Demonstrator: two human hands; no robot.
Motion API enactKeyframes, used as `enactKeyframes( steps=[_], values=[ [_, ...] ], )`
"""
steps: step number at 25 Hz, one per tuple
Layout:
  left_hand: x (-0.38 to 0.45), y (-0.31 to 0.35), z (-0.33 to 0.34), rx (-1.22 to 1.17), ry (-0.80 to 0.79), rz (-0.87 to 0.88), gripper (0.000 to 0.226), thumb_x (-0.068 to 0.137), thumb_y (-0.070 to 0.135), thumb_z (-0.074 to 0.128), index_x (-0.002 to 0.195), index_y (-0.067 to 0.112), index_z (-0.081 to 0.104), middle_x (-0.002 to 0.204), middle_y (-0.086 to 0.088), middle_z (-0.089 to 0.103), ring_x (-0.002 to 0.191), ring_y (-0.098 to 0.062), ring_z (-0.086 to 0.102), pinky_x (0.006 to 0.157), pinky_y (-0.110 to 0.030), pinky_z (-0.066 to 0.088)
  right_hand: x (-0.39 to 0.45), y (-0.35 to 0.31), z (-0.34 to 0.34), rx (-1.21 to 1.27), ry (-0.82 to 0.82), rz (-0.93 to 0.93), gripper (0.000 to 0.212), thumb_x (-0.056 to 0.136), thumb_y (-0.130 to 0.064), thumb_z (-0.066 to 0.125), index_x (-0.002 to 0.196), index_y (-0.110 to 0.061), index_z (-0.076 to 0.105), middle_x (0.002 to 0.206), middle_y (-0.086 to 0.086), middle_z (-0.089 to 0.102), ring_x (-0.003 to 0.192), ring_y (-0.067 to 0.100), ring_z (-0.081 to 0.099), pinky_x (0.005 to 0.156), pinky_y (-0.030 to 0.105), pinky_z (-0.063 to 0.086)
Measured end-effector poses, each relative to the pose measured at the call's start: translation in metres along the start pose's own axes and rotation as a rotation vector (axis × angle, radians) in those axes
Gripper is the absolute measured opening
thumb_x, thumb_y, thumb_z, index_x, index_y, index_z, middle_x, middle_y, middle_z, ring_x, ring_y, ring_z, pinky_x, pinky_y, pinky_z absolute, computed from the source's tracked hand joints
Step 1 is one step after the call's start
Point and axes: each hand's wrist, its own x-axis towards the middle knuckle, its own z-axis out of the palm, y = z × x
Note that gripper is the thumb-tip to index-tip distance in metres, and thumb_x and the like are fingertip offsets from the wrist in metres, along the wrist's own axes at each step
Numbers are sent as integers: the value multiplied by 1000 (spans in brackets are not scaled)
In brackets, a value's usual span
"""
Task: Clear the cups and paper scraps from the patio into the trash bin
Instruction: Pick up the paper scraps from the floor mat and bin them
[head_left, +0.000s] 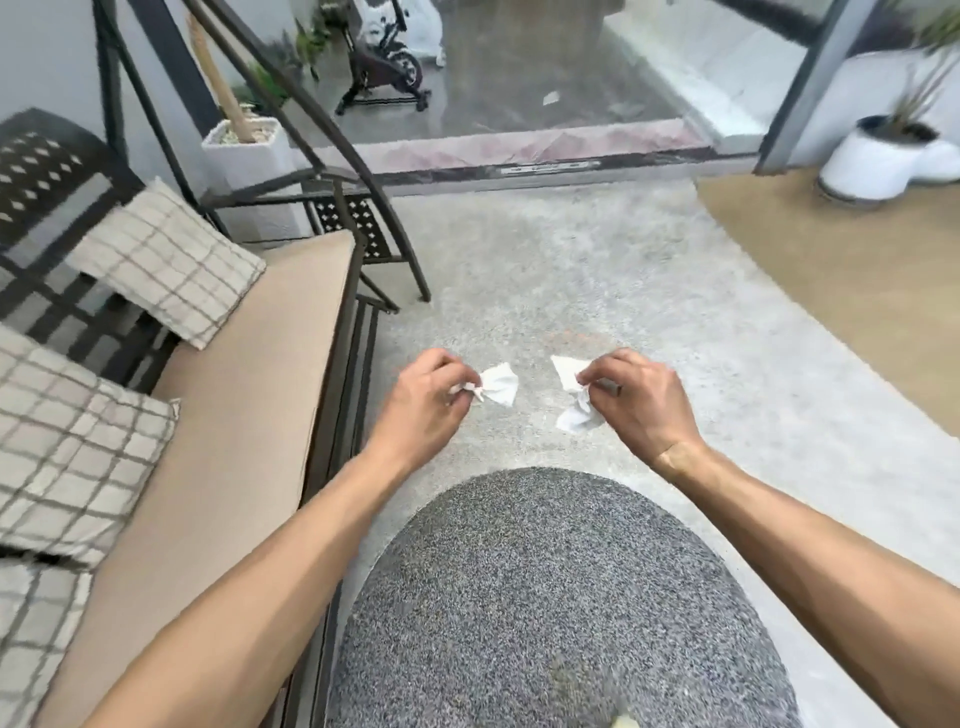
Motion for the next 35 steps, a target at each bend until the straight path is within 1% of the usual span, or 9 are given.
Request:
enactKeyframes(
  steps=[1, 4, 5, 10, 13, 18, 26, 31, 35],
  values=[
    [6, 15, 10, -19, -26, 18, 12, 84, 5, 69, 95, 9, 73, 92, 2, 57, 82, -12, 54, 71, -7, 39, -12, 9, -19, -29, 17, 31, 16, 80, -3, 68, 86, -15, 75, 93, 0, 70, 77, 17, 65, 66, 24, 47],
    [22, 60, 44, -51, -93, 85, 11, 84, 4, 69, 94, 7, 74, 94, -7, 64, 86, -21, 59, 75, -34, 50, -50, 43, -78, -126, 80, 117, 16, 79, -2, 67, 86, -14, 75, 93, 2, 70, 78, 20, 66, 66, 28, 49],
    [26, 77, 56, -68, -110, 114, 11, 84, 4, 69, 94, 6, 74, 95, -8, 64, 86, -22, 60, 75, -38, 51, -66, 54, -99, -165, 94, 150, 16, 79, -2, 67, 86, -14, 75, 93, 2, 70, 79, 21, 66, 67, 30, 51],
    [40, 207, 139, -182, -197, 283, 11, 82, 4, 70, 91, 10, 74, 93, -4, 63, 82, -22, 62, 73, -34, 51, -172, 121, -219, -301, 255, 340, 17, 75, 0, 69, 83, -13, 75, 90, 2, 70, 78, 24, 66, 67, 33, 52],
    [34, 305, 190, -252, -275, 417, 12, 83, 6, 69, 90, 13, 74, 93, 1, 61, 82, -18, 61, 74, -37, 53, -245, 155, -289, -350, 335, 433, 18, 73, 2, 69, 82, -12, 75, 90, 3, 70, 77, 25, 67, 66, 38, 54],
    [2, 470, 270, -352, -413, 632, 14, 82, 8, 69, 89, 19, 74, 92, 10, 59, 77, -13, 63, 72, -37, 55, -386, 181, -399, -477, 509, 643, 17, 76, 0, 67, 84, -13, 74, 93, 1, 70, 82, 23, 67, 70, 40, 53],
    [-122, 711, 370, -545, -752, 1125, 13, 87, 15, 66, 92, 27, 71, 94, 14, 58, 77, -4, 63, 71, -39, 56, -622, 138, -484, -713, 848, 1108, 17, 78, 2, 66, 82, -12, 75, 91, -1, 70, 80, 21, 67, 68, 37, 54],
    [-221, 820, 402, -665, -896, 1423, 14, 86, 13, 67, 95, 21, 73, 94, 11, 57, 80, -11, 62, 70, -40, 55, -732, 96, -501, -833, 967, 1407, 19, 77, -1, 66, 85, -15, 75, 96, -4, 69, 85, 20, 66, 72, 35, 53],
    [-282, 896, 427, -723, -967, 1596, 14, 85, 14, 67, 95, 21, 73, 93, 12, 56, 79, -12, 61, 69, -40, 54, -789, 84, -514, -898, 1059, 1543, 17, 76, -2, 67, 84, -15, 75, 95, -3, 69, 83, 22, 67, 71, 39, 54]
  ],
)
